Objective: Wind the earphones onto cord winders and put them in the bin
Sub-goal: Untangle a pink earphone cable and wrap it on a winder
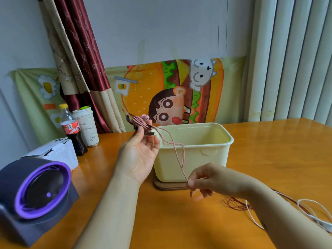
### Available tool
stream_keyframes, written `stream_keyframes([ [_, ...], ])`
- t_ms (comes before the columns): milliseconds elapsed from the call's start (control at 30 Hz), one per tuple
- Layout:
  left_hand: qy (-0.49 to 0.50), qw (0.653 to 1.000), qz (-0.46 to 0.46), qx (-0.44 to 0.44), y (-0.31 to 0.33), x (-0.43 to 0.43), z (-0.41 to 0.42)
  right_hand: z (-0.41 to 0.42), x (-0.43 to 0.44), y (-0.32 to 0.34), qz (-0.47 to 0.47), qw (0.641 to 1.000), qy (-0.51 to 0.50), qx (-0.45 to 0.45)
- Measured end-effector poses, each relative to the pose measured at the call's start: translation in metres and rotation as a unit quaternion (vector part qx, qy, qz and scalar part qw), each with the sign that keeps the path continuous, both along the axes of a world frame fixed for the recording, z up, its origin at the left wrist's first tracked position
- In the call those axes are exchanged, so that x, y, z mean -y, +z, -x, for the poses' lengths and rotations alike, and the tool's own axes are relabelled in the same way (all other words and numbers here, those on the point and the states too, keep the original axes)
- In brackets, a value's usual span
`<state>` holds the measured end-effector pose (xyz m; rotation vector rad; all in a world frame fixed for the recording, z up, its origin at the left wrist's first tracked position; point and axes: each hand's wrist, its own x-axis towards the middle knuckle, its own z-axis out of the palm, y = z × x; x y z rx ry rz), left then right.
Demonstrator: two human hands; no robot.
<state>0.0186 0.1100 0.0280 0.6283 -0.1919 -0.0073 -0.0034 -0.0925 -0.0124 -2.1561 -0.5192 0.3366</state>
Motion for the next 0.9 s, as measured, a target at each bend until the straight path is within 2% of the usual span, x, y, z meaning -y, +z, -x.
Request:
stream_keyframes([
  [67, 0.016, 1.000, 0.010, -0.001, 0.009, -0.003, 0.004, 0.004, 0.004, 0.004, -0.033, 0.999, -0.025, -0.025],
  [133, 0.036, 0.999, 0.006, 0.001, 0.019, -0.005, 0.008, 0.008, 0.006, 0.014, -0.155, 0.980, -0.100, -0.075],
  [167, 0.048, 0.999, 0.002, 0.001, 0.024, -0.005, 0.013, 0.011, 0.009, 0.020, -0.243, 0.954, -0.142, -0.104],
  [200, 0.061, 0.998, -0.003, -0.004, 0.029, -0.006, 0.017, 0.013, 0.013, 0.027, -0.336, 0.915, -0.179, -0.134],
  [300, 0.088, 0.996, -0.011, -0.028, 0.033, -0.007, 0.031, 0.021, 0.023, 0.047, -0.561, 0.764, -0.246, -0.203],
  [367, 0.093, 0.995, 0.001, -0.044, 0.033, -0.009, 0.039, 0.025, 0.028, 0.056, -0.683, 0.643, -0.264, -0.224],
  [433, 0.113, 0.991, 0.022, -0.065, 0.031, -0.015, 0.044, 0.031, 0.034, 0.062, -0.793, 0.496, -0.282, -0.213],
  [467, 0.130, 0.988, 0.030, -0.078, 0.030, -0.019, 0.046, 0.032, 0.036, 0.063, -0.816, 0.462, -0.292, -0.189],
  [500, 0.152, 0.984, 0.035, -0.090, 0.029, -0.023, 0.048, 0.033, 0.038, 0.063, -0.799, 0.486, -0.321, -0.150],
  [533, 0.176, 0.979, 0.037, -0.101, 0.029, -0.028, 0.050, 0.037, 0.038, 0.063, -0.727, 0.565, -0.378, -0.096],
  [567, 0.198, 0.974, 0.035, -0.108, 0.028, -0.031, 0.051, 0.038, 0.037, 0.059, -0.610, 0.652, -0.449, -0.032],
  [600, 0.219, 0.969, 0.033, -0.110, 0.029, -0.034, 0.055, 0.041, 0.035, 0.053, -0.475, 0.714, -0.512, 0.037],
  [633, 0.240, 0.965, 0.032, -0.106, 0.032, -0.036, 0.059, 0.046, 0.032, 0.050, -0.354, 0.755, -0.539, 0.114],
  [700, 0.290, 0.952, 0.024, -0.091, 0.037, -0.041, 0.063, 0.048, 0.034, 0.037, -0.158, 0.818, -0.486, 0.262],
  [767, 0.333, 0.940, 0.016, -0.074, 0.041, -0.047, 0.062, 0.045, 0.043, 0.019, 0.042, 0.848, -0.413, 0.331],
  [833, 0.368, 0.928, 0.023, -0.064, 0.041, -0.053, 0.060, 0.044, 0.052, 0.008, 0.224, 0.840, -0.356, 0.343],
  [900, 0.391, 0.917, 0.037, -0.067, 0.041, -0.057, 0.059, 0.047, 0.055, 0.007, 0.323, 0.831, -0.306, 0.335],
])
